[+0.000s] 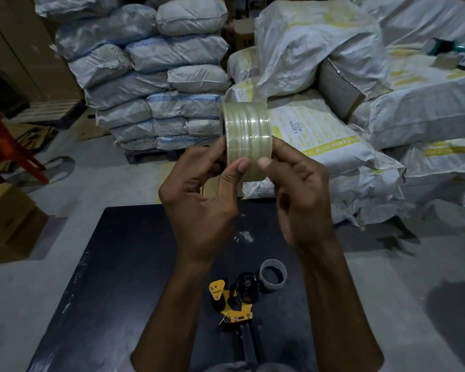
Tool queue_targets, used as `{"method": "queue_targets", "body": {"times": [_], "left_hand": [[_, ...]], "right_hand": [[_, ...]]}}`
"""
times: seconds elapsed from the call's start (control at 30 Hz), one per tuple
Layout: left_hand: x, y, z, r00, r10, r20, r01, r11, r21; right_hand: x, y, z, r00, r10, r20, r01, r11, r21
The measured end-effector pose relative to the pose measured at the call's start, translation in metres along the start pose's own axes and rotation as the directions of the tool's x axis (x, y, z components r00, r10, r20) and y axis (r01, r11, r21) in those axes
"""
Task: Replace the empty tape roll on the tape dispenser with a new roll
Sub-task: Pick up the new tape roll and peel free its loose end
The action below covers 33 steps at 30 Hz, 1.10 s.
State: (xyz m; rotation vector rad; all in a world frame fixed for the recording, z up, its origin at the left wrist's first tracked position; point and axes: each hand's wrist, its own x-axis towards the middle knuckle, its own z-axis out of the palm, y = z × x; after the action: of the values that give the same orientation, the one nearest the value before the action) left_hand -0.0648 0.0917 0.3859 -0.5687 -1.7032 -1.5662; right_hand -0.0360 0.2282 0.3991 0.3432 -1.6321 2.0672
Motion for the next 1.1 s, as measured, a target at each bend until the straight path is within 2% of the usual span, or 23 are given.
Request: {"method": "queue_targets", "body": {"times": [0.03, 0.1, 0.2, 0.3, 0.4, 0.53, 0.73, 0.87, 1.1], "left_hand": [[0.001, -0.001, -0.001, 1.0, -0.028, 0.014, 0.028, 0.999, -0.022], [0.004, -0.001, -0.003, 0.996, -0.07, 0.052, 0.073, 0.996, -0.055], [0.01, 0.002, -0.009, 0.989, -0.096, 0.109, 0.102, 0.994, -0.046], [0.015, -0.001, -0.014, 0.982, -0.098, 0.162, 0.097, 0.995, 0.009], [0.02, -0.006, -0.014, 0.981, -0.074, 0.18, 0.059, 0.995, 0.083], [0.023, -0.006, -0.01, 0.979, -0.041, 0.199, 0.023, 0.995, 0.093], [0.025, -0.007, -0.007, 0.98, -0.019, 0.198, -0.003, 0.994, 0.11], [0.024, -0.004, -0.004, 0.979, -0.011, 0.203, -0.007, 0.996, 0.089], [0.025, -0.002, -0.006, 0.979, -0.02, 0.202, 0.01, 0.999, 0.05]], "right_hand": [[0.001, 0.004, -0.004, 0.996, -0.085, -0.033, 0.075, 0.97, -0.231], [0.0, 0.01, -0.008, 0.949, -0.306, -0.079, 0.212, 0.802, -0.558], [-0.001, 0.006, -0.005, 0.831, -0.556, 0.024, 0.41, 0.581, -0.703], [0.0, 0.001, -0.001, 0.757, -0.649, 0.077, 0.483, 0.476, -0.735], [0.0, 0.005, -0.004, 0.758, -0.648, 0.068, 0.468, 0.47, -0.748], [0.0, 0.008, -0.005, 0.766, -0.641, 0.051, 0.448, 0.475, -0.758], [0.001, 0.008, -0.01, 0.804, -0.595, 0.007, 0.418, 0.556, -0.719], [0.002, 0.01, -0.011, 0.8, -0.599, -0.011, 0.41, 0.56, -0.72], [0.003, 0.01, -0.015, 0.838, -0.545, -0.018, 0.395, 0.631, -0.668]]}}
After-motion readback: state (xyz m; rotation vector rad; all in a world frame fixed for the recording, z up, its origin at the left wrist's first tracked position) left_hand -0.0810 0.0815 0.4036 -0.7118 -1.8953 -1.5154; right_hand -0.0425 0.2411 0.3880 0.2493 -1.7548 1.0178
